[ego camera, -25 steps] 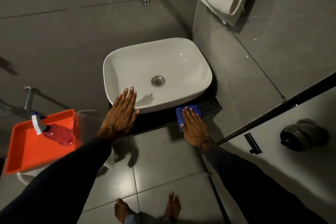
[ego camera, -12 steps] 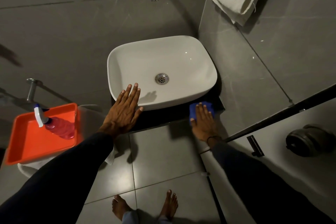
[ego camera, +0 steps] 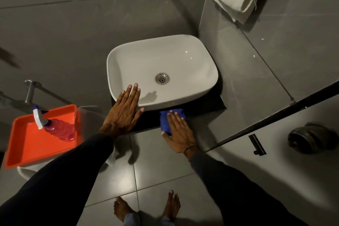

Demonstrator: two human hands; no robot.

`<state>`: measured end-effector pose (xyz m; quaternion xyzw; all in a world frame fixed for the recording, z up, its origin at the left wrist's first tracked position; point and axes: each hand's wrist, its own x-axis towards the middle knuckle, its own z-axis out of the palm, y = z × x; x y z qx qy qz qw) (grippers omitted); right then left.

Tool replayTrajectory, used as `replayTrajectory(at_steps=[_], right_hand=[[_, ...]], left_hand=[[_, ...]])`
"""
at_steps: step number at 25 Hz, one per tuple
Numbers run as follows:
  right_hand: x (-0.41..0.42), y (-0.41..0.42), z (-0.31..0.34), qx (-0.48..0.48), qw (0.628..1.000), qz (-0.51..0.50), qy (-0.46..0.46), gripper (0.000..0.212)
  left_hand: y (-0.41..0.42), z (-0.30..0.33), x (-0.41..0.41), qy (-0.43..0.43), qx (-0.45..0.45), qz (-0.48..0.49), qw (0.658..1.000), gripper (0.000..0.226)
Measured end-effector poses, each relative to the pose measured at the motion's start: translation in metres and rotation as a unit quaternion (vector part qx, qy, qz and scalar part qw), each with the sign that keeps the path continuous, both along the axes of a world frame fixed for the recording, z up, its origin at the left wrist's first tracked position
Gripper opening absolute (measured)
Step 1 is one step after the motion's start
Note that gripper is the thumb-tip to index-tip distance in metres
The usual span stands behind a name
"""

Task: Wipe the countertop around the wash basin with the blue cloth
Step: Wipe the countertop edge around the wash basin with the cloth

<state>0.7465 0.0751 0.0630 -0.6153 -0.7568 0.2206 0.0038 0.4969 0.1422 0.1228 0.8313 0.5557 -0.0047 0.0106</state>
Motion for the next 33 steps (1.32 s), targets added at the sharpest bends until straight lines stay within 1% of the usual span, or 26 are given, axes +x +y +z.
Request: replayTrajectory(at_steps=[2, 4, 6, 8, 10, 12, 16, 18, 19, 21, 23, 24, 26, 27, 28, 29, 31, 32, 33], right_hand=[[0.051, 0.014, 0.003, 0.007, 0.997, -0.079, -0.024, 0.082], [0.104, 0.030, 0.009, -0.008, 0.985, -0.162, -0.051, 0.084], [0.139, 0.044, 0.018, -0.057, 0.976, -0.193, -0.077, 0.082], [0.142, 0.050, 0.018, -0.079, 0.975, -0.191, -0.084, 0.077], [0.127, 0.047, 0.016, -0.077, 0.975, -0.193, -0.080, 0.072], [0.104, 0.040, 0.017, -0.072, 0.981, -0.170, -0.066, 0.069], [0.037, 0.019, 0.015, -0.042, 0.992, -0.110, -0.041, 0.068], [-0.010, 0.005, 0.011, -0.032, 0.997, -0.057, -0.039, 0.070], [-0.035, -0.002, 0.008, -0.028, 0.998, -0.026, -0.040, 0.071], [-0.079, -0.010, 0.006, -0.030, 0.999, 0.019, -0.029, 0.075], [-0.115, -0.013, 0.008, -0.033, 0.998, 0.051, -0.016, 0.080], [-0.128, -0.013, 0.010, -0.036, 0.997, 0.068, -0.013, 0.081], [-0.144, -0.011, 0.014, -0.046, 0.995, 0.089, -0.008, 0.082], [-0.150, -0.008, 0.017, -0.048, 0.994, 0.096, -0.004, 0.083], [-0.154, -0.004, 0.020, -0.047, 0.994, 0.100, 0.003, 0.082], [-0.156, 0.000, 0.022, -0.044, 0.994, 0.102, 0.011, 0.080], [-0.157, 0.009, 0.025, -0.037, 0.994, 0.100, 0.026, 0.075], [-0.156, 0.014, 0.025, -0.040, 0.994, 0.097, 0.033, 0.073], [-0.156, 0.018, 0.024, -0.048, 0.994, 0.092, 0.041, 0.072]], left_hand=[[0.000, -0.002, 0.000, -0.004, 0.002, -0.001, 1.000, 0.076], [0.001, -0.004, -0.001, -0.008, 0.004, -0.002, 1.000, 0.076], [0.002, -0.006, 0.000, -0.009, 0.007, -0.001, 1.000, 0.075], [0.002, -0.008, -0.001, -0.007, 0.009, 0.002, 1.000, 0.075], [0.003, -0.010, -0.001, -0.007, 0.017, -0.004, 1.000, 0.075], [0.004, -0.011, -0.001, -0.015, 0.022, -0.008, 1.000, 0.075], [0.003, -0.010, -0.002, -0.028, 0.013, -0.003, 1.000, 0.076], [0.001, -0.006, -0.001, -0.035, 0.003, 0.001, 0.999, 0.075], [-0.002, -0.005, 0.000, -0.052, 0.000, 0.012, 0.999, 0.075], [-0.018, -0.006, -0.004, -0.121, 0.007, 0.058, 0.991, 0.073], [-0.043, -0.012, -0.015, -0.193, 0.027, 0.140, 0.971, 0.069], [-0.057, -0.018, -0.024, -0.216, 0.033, 0.189, 0.957, 0.064], [-0.077, -0.031, -0.038, -0.252, 0.020, 0.287, 0.924, 0.043], [-0.085, -0.037, -0.044, -0.280, -0.012, 0.342, 0.897, 0.032], [-0.090, -0.044, -0.047, -0.320, -0.054, 0.393, 0.860, 0.025], [-0.095, -0.050, -0.051, -0.372, -0.098, 0.442, 0.811, 0.025], [-0.101, -0.055, -0.049, -0.489, -0.178, 0.517, 0.680, 0.025], [-0.102, -0.057, -0.047, -0.532, -0.208, 0.536, 0.621, 0.021], [-0.104, -0.060, -0.046, -0.563, -0.224, 0.543, 0.582, 0.017]])
